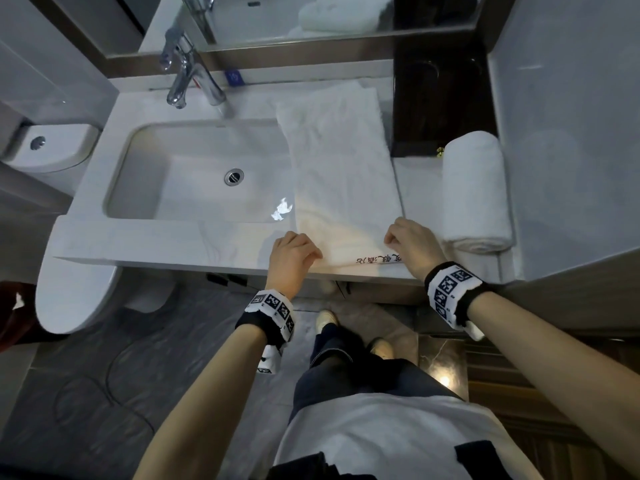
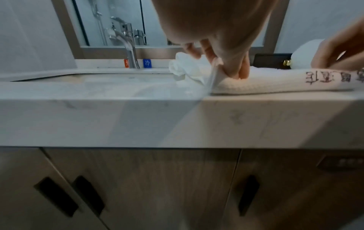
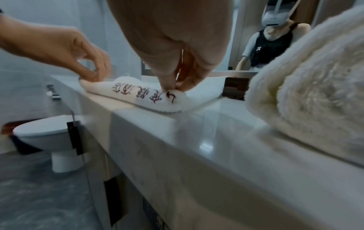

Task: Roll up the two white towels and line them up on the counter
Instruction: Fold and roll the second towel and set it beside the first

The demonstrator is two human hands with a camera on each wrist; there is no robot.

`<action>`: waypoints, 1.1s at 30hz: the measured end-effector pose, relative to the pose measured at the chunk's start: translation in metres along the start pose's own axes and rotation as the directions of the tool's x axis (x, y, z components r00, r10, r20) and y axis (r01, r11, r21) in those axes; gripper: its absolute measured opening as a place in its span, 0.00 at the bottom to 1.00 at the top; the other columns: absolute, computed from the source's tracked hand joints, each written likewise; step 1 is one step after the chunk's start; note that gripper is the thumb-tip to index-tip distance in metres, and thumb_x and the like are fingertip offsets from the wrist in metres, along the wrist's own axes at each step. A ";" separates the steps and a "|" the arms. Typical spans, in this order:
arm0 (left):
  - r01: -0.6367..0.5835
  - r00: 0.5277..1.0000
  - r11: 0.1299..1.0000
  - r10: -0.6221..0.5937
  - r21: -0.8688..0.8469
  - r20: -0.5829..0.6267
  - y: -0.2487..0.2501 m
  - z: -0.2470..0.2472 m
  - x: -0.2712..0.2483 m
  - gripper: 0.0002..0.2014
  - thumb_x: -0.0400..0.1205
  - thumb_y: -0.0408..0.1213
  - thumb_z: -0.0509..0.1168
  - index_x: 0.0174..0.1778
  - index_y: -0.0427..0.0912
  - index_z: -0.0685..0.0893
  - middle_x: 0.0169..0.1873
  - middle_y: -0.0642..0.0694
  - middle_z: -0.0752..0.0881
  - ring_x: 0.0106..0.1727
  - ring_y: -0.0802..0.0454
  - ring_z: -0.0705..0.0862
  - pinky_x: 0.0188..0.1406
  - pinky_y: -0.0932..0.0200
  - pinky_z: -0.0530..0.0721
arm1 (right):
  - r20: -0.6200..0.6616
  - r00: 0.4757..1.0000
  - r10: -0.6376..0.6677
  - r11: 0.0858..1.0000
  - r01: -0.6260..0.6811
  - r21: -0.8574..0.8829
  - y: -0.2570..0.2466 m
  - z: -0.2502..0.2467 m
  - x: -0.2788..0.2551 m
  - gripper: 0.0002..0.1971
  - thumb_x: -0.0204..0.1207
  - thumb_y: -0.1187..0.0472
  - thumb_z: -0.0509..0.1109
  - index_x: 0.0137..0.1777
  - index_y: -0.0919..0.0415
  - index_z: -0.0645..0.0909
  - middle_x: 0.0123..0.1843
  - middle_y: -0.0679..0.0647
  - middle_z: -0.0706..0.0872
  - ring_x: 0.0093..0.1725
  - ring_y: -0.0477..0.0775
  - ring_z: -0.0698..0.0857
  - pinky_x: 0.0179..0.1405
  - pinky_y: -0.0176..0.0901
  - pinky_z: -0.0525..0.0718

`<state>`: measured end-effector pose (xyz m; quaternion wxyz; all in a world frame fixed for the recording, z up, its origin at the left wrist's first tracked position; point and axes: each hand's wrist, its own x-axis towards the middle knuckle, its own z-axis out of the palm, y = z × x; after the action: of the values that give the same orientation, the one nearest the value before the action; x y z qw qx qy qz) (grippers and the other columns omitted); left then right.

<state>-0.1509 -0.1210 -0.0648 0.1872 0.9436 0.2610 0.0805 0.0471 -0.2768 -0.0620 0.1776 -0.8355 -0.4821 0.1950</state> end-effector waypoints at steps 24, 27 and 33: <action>-0.211 0.956 0.973 0.186 0.090 0.228 -0.024 -0.018 0.006 0.18 0.66 0.25 0.69 0.53 0.37 0.85 0.50 0.42 0.86 0.56 0.39 0.83 0.58 0.50 0.74 | -0.077 0.993 -0.094 0.995 0.095 0.020 0.003 0.002 -0.021 0.13 0.78 0.60 0.68 0.60 0.62 0.80 0.52 0.59 0.86 0.51 0.61 0.83 0.46 0.49 0.79; -0.180 0.979 0.979 0.169 0.092 0.115 -0.021 -0.018 0.009 0.14 0.67 0.24 0.71 0.48 0.35 0.88 0.45 0.41 0.89 0.57 0.38 0.84 0.61 0.44 0.76 | 0.009 1.000 -0.010 0.996 0.009 0.089 0.006 -0.002 -0.015 0.13 0.81 0.57 0.63 0.62 0.61 0.74 0.53 0.62 0.84 0.51 0.62 0.83 0.49 0.54 0.82; 0.140 0.978 0.971 -0.105 -0.192 0.182 -0.021 -0.019 0.016 0.14 0.78 0.31 0.65 0.60 0.37 0.81 0.54 0.42 0.85 0.54 0.45 0.80 0.52 0.57 0.76 | 0.058 0.988 0.146 0.949 -0.157 0.274 0.009 -0.005 0.000 0.13 0.84 0.57 0.60 0.64 0.62 0.71 0.60 0.63 0.84 0.50 0.55 0.81 0.47 0.44 0.74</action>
<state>-0.1518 -0.0895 -0.0547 0.3094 0.9047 0.2924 0.0139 0.0560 -0.2817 -0.0618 0.2686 -0.8331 -0.3876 0.2891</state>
